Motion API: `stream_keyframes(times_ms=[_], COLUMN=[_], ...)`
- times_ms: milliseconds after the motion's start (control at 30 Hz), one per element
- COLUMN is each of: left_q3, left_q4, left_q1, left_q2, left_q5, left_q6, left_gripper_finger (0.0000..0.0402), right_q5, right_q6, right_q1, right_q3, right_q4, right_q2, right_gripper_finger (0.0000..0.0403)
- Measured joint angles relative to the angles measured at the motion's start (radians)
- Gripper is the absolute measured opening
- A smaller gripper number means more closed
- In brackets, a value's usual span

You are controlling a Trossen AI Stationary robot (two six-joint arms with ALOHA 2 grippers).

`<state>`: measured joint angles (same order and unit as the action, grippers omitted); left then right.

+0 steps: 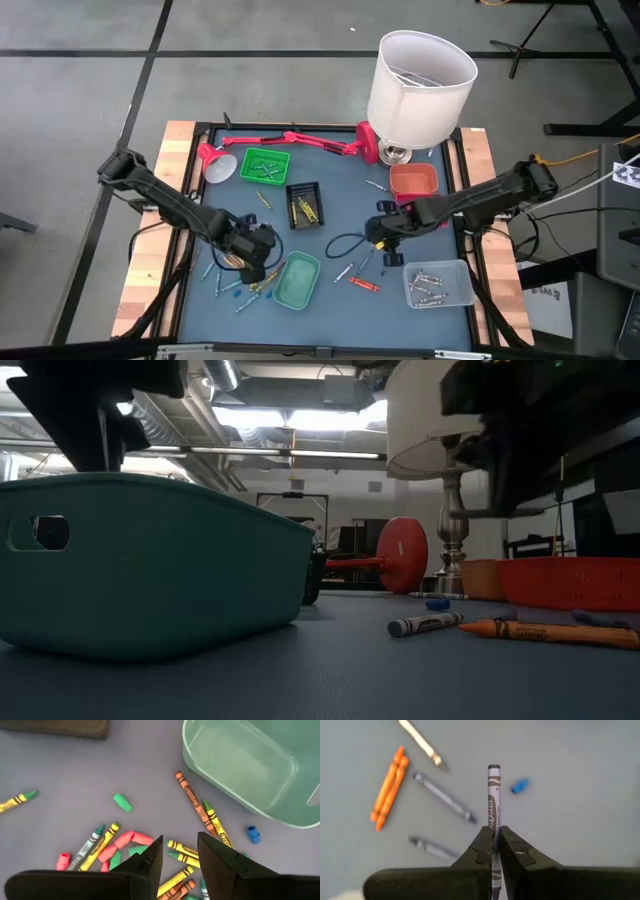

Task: Sort crayons
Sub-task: Put the dark blue crayon into the red bin

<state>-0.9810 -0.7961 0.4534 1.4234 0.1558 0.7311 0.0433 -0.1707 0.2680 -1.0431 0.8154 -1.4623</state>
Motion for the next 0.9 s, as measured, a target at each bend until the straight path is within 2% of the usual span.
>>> stream_keyframes(times_ms=[200, 433, 667, 900], left_q3=[0.000, 0.000, 0.000, 0.000], left_q4=[0.001, 0.002, 0.001, 0.000], left_q1=[0.000, 0.000, 0.000, 0.013], left_q2=[0.016, 0.019, 0.019, 0.019], left_q5=[-0.001, -0.001, -0.001, 0.000], left_q6=[0.030, 0.046, 0.085, 0.184], left_gripper_finger=[0.0105, 0.0105, 0.0105, 0.0105], right_q5=[0.024, 0.114, 0.245, 0.261], right_q6=[-0.047, -0.088, -0.137, -0.147], right_q1=[0.000, 0.000, 0.000, 0.000], right_q3=[0.018, 0.092, 0.148, 0.230], right_q4=[0.177, 0.303, 0.361, 0.362], right_q2=[0.095, 0.158, 0.170, 0.169], right_gripper_finger=[0.0014, 0.0016, 0.0016, 0.0017])
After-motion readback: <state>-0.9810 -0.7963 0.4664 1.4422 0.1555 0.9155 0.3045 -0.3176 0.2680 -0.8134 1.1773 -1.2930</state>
